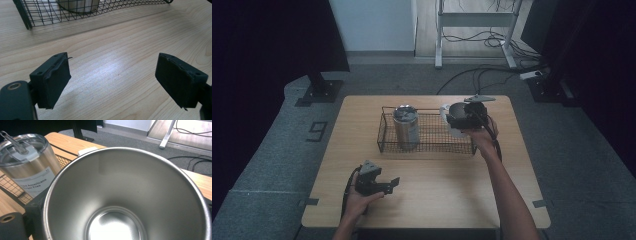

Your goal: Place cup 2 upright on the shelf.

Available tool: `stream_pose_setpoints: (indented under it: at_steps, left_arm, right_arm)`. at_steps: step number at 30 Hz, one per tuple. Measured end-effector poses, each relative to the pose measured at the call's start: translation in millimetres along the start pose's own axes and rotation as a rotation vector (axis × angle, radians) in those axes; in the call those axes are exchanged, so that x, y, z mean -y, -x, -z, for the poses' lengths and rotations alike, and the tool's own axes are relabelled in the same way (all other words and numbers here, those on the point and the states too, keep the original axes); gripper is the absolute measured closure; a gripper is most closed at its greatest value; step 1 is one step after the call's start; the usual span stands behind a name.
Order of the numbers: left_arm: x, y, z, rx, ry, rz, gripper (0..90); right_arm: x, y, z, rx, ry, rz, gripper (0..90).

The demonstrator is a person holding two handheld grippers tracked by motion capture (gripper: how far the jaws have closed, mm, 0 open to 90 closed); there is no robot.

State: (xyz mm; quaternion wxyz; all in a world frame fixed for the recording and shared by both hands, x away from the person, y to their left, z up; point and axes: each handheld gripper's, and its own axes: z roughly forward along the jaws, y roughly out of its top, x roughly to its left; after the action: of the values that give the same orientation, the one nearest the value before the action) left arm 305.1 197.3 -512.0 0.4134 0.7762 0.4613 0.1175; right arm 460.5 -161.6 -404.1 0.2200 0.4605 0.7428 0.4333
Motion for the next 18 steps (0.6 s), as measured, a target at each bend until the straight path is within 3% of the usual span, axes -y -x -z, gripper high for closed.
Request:
stream_pose_setpoints:
  at_steps: [18]
  left_arm:
    - [0.5, -0.5, 0.0, 0.002, -0.003, -0.002, 12.8]
  right_arm:
    - [19.2, 6.8, -25.5, 0.006, -0.048, -0.02, 6.1]
